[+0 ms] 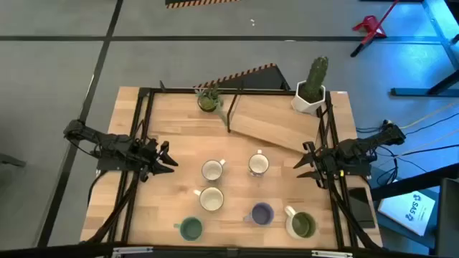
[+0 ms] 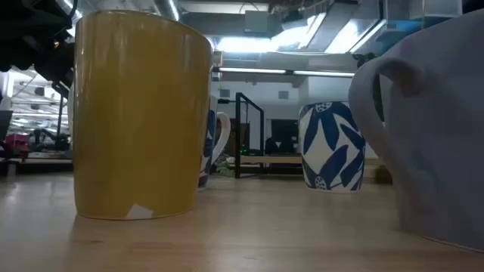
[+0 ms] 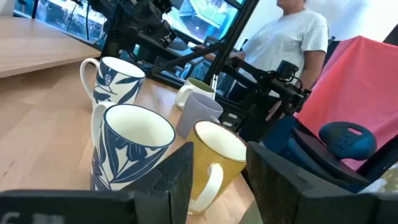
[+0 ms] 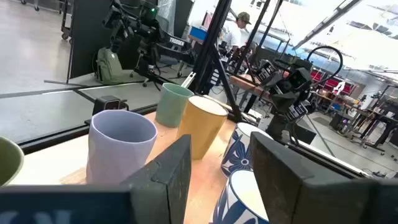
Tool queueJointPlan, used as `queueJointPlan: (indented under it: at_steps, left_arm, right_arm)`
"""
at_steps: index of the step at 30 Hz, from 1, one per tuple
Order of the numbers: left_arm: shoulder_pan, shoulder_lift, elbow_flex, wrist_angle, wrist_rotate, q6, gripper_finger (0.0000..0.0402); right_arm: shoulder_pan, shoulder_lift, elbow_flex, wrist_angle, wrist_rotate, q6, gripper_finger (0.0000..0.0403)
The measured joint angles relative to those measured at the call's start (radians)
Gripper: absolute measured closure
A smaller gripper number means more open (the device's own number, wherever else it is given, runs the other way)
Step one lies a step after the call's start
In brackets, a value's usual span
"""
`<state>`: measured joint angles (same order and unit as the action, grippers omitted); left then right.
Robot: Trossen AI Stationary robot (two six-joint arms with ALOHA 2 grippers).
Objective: Place coffee mugs
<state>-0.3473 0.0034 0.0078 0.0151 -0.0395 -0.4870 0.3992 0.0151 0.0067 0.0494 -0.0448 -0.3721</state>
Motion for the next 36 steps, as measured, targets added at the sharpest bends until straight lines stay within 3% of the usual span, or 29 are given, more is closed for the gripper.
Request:
queueJointPlan:
  at_steps: [36]
  left_arm:
    - [0.0,0.0,0.0,0.0,0.0,0.0,0.0259]
  right_arm:
    - [0.0,0.0,0.0,0.031,0.0,0.014,0.0251]
